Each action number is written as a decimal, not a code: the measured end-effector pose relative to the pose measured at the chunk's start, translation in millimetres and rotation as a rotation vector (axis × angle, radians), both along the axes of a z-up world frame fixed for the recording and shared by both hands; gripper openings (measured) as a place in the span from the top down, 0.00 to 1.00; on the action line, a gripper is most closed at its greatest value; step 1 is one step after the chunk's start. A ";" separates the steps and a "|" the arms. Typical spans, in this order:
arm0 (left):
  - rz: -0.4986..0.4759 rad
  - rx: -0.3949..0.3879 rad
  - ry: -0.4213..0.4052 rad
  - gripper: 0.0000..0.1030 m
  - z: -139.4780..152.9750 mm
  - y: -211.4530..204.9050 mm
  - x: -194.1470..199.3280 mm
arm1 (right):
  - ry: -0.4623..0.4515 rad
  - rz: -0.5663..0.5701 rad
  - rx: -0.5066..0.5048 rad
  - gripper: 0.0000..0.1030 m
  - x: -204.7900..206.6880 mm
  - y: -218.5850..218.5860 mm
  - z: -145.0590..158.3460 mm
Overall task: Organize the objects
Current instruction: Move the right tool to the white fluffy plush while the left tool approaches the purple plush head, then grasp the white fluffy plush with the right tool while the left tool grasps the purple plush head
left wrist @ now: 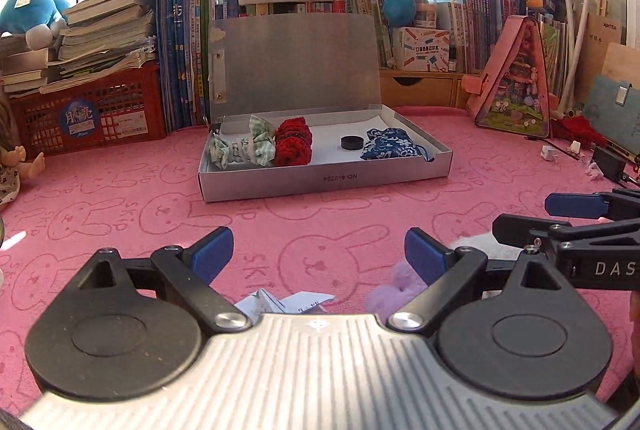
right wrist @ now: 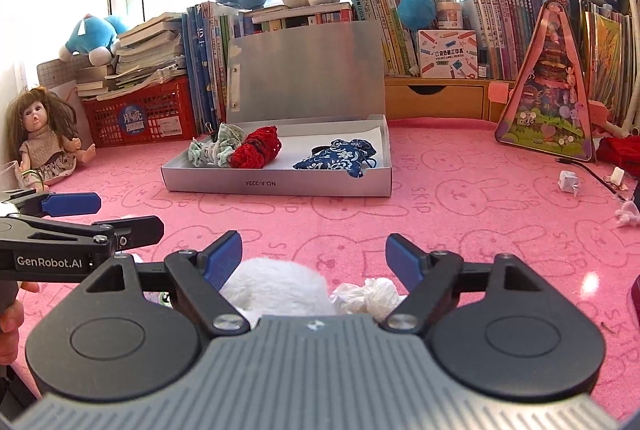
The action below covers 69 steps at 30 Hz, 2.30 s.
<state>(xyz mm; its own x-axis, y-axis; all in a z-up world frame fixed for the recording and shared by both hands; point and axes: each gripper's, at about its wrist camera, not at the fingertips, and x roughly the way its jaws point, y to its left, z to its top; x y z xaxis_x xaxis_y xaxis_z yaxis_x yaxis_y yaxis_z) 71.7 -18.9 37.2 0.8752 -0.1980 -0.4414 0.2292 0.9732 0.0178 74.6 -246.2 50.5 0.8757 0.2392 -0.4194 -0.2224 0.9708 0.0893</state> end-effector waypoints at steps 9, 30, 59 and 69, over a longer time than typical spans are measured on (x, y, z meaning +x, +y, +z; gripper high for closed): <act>-0.014 0.005 0.008 0.08 -8.6 -1.7 -19.7 | 0.011 -0.019 -0.047 0.15 -14.4 -5.3 -11.7; -0.013 0.000 -0.003 0.08 -11.5 -2.9 -34.2 | 0.041 0.086 -0.057 0.16 -20.5 15.6 -21.7; -0.097 -0.036 0.044 0.08 -18.8 -26.9 -28.1 | -0.044 -0.025 -0.044 0.33 -28.9 -6.7 -7.5; -0.096 -0.026 0.073 0.08 -28.7 -44.2 -12.2 | -0.041 -0.099 -0.039 0.34 -30.2 -19.5 -11.2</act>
